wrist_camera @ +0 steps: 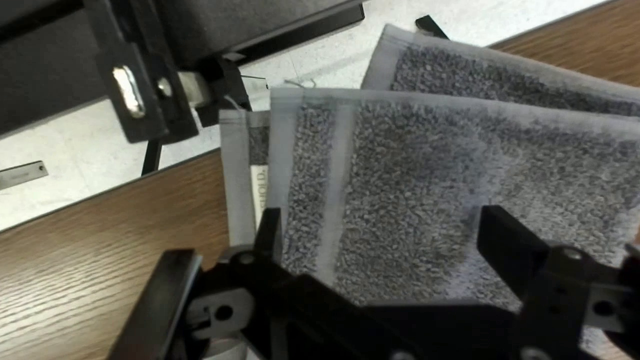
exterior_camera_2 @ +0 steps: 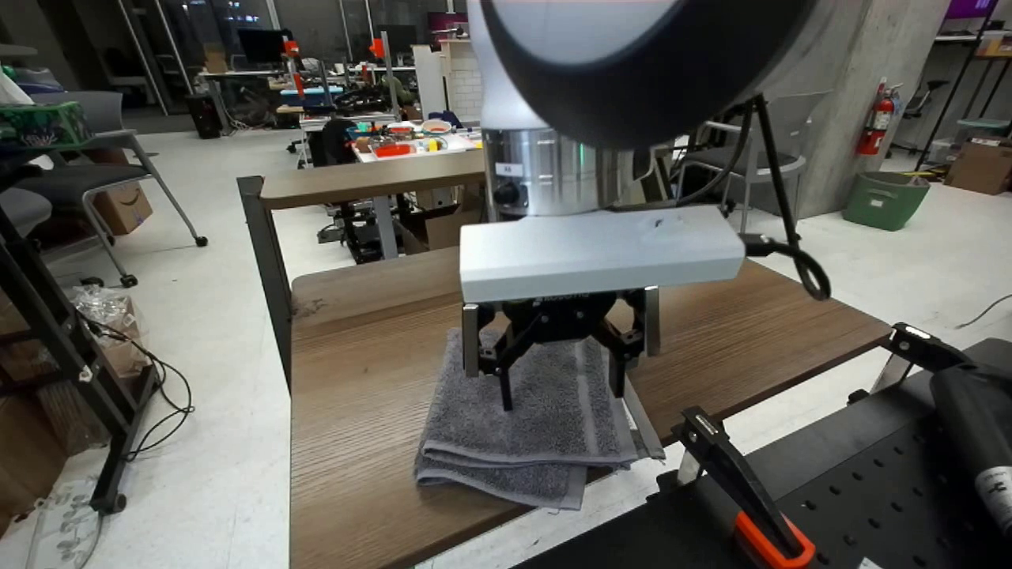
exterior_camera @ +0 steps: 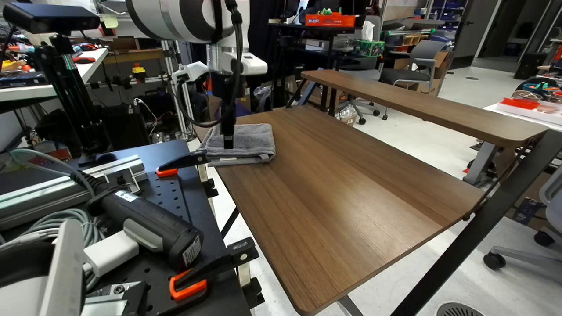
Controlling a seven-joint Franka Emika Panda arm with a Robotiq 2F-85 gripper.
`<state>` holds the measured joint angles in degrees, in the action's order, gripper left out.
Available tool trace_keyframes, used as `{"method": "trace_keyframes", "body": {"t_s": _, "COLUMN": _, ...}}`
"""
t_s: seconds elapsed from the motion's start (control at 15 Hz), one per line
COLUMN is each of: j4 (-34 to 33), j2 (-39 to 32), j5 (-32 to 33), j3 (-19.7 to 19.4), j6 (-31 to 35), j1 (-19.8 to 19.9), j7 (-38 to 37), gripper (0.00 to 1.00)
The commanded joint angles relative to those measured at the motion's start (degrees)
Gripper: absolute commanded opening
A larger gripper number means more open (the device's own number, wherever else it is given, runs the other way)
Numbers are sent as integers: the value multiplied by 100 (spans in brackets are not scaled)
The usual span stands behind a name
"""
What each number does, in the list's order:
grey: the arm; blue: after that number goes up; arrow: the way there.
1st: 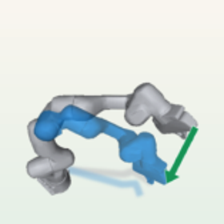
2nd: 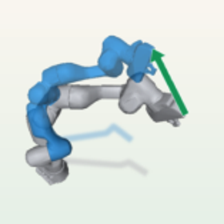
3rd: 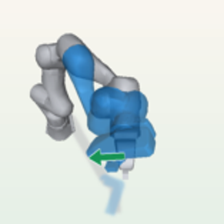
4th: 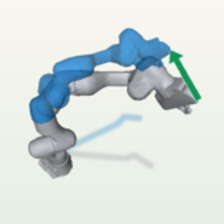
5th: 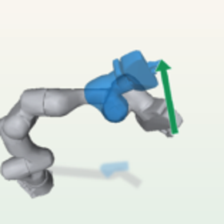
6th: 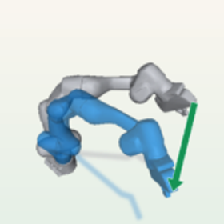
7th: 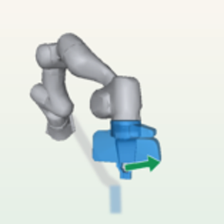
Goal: Move the cloth to the right
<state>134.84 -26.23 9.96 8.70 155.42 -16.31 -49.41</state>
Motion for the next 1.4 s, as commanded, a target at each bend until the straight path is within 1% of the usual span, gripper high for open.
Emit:
{"method": "trace_keyframes", "body": {"t_s": 0.0, "j4": -549, "j2": -642, "j5": -115, "j3": -369, "j6": 293, "j1": -367, "j7": 272, "gripper": 100}}
{"method": "trace_keyframes", "body": {"t_s": 0.27, "j4": -759, "j2": -839, "j5": -111, "j3": -692, "j6": 408, "j1": -577, "j7": 363, "gripper": 100}}
{"method": "trace_keyframes", "body": {"t_s": 0.53, "j4": -704, "j2": -814, "j5": -116, "j3": -1006, "j6": 469, "j1": -520, "j7": 400, "gripper": 100}}
{"method": "trace_keyframes", "body": {"t_s": 0.87, "j4": -592, "j2": -819, "j5": -244, "j3": -1396, "j6": 493, "j1": -151, "j7": 496, "gripper": 100}}
{"method": "trace_keyframes", "body": {"t_s": 1.33, "j4": -459, "j2": -743, "j5": -482, "j3": -1910, "j6": 479, "j1": 524, "j7": 731, "gripper": 100}}
